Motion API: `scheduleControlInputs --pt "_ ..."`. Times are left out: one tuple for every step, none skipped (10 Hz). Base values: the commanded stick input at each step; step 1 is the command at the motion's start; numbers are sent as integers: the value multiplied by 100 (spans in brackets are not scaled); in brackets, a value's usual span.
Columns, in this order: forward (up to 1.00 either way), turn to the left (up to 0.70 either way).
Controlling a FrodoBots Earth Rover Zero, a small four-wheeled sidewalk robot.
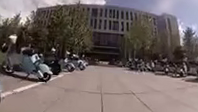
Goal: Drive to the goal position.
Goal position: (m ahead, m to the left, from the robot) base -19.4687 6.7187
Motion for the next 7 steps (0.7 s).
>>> scheduleControlInputs --pt "100 -7" --pt "100 0" --pt "100 0" --pt "100 0" --pt "100 0" --pt "100 0" --pt "100 0"
